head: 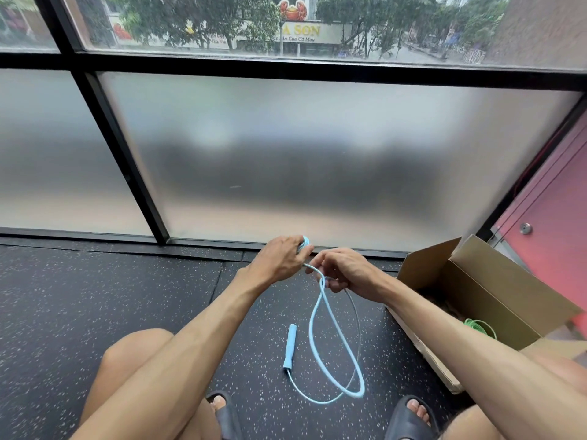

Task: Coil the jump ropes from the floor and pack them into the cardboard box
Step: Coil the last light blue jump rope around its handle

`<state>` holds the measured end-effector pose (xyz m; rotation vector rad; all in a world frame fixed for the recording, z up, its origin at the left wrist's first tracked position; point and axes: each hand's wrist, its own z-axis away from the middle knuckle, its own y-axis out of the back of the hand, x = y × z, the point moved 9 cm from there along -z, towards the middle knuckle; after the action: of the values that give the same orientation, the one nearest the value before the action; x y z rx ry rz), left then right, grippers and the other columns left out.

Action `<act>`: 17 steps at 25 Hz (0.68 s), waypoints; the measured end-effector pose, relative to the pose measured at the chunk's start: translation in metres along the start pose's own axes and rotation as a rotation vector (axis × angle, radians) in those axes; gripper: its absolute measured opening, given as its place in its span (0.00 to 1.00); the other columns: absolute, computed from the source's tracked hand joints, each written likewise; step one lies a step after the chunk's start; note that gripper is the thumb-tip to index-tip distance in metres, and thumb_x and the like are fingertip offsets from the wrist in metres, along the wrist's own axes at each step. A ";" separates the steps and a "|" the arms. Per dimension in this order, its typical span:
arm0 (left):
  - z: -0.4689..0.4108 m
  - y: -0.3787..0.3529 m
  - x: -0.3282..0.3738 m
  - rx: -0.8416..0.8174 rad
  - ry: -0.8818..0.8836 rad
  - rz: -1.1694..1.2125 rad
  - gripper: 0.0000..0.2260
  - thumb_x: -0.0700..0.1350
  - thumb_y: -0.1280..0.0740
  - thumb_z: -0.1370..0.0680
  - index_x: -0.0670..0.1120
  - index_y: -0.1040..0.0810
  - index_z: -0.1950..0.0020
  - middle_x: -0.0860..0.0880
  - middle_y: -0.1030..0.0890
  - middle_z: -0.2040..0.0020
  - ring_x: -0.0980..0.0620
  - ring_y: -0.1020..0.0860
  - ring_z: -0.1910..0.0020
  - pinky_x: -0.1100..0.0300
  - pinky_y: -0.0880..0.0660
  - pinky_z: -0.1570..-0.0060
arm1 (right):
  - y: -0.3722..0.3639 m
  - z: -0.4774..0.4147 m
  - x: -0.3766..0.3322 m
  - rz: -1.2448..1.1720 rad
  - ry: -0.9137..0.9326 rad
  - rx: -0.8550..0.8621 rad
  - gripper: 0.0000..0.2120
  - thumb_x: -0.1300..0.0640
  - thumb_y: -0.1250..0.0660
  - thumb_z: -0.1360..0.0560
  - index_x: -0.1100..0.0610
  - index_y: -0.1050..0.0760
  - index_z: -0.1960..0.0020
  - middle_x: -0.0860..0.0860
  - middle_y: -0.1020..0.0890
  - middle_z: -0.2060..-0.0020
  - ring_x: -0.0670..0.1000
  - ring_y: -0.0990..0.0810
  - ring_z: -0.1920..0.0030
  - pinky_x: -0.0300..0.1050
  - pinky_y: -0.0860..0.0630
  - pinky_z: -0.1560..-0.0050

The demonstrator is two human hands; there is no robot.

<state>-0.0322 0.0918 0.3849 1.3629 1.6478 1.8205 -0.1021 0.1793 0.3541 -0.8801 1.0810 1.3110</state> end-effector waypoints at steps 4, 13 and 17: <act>0.002 -0.006 -0.039 -0.144 0.191 0.126 0.21 0.53 0.43 0.17 0.45 0.21 0.64 0.45 0.19 0.63 0.46 0.23 0.64 0.57 0.31 0.63 | 0.033 0.002 0.002 -0.076 -0.022 0.097 0.15 0.72 0.46 0.25 0.63 0.22 0.53 0.54 0.26 0.67 0.45 0.32 0.72 0.35 0.39 0.75; 0.028 -0.009 -0.049 -0.402 0.365 0.666 0.26 0.64 0.43 0.20 0.45 0.28 0.66 0.49 0.36 0.75 0.52 0.38 0.78 0.64 0.37 0.76 | 0.098 0.011 0.017 0.229 0.040 0.537 0.08 0.57 0.34 0.21 0.58 0.21 0.57 0.51 0.26 0.68 0.48 0.33 0.69 0.42 0.36 0.71; 0.030 0.005 -0.046 -0.390 0.285 1.088 0.24 0.61 0.40 0.19 0.43 0.27 0.66 0.51 0.41 0.76 0.52 0.43 0.77 0.60 0.40 0.74 | 0.107 0.010 0.026 0.320 -0.047 0.561 0.18 0.58 0.40 0.18 0.59 0.19 0.63 0.54 0.25 0.71 0.51 0.31 0.70 0.46 0.35 0.68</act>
<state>0.0155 0.0728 0.3663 2.0542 0.4940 2.7951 -0.2084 0.2065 0.3410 -0.2627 1.4953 1.1789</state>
